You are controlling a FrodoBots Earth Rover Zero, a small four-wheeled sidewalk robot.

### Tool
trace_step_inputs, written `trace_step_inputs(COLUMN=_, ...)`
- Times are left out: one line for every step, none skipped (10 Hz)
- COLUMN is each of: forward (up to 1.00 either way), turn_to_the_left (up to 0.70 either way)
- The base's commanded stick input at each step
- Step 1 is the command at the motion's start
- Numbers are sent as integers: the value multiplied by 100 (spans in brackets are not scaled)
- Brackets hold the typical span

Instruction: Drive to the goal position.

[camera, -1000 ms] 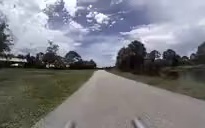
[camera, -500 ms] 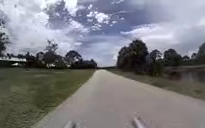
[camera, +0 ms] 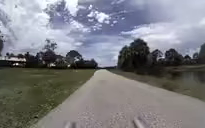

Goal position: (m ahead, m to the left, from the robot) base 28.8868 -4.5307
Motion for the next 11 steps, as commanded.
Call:
trace_step_inputs(forward=85, turn_to_the_left=0)
trace_step_inputs(forward=85, turn_to_the_left=0)
trace_step_inputs(forward=85, turn_to_the_left=0)
trace_step_inputs(forward=85, turn_to_the_left=0)
trace_step_inputs(forward=85, turn_to_the_left=0)
trace_step_inputs(forward=85, turn_to_the_left=0)
trace_step_inputs(forward=85, turn_to_the_left=0)
trace_step_inputs(forward=85, turn_to_the_left=0)
trace_step_inputs(forward=85, turn_to_the_left=0)
trace_step_inputs(forward=85, turn_to_the_left=0)
trace_step_inputs(forward=85, turn_to_the_left=0)
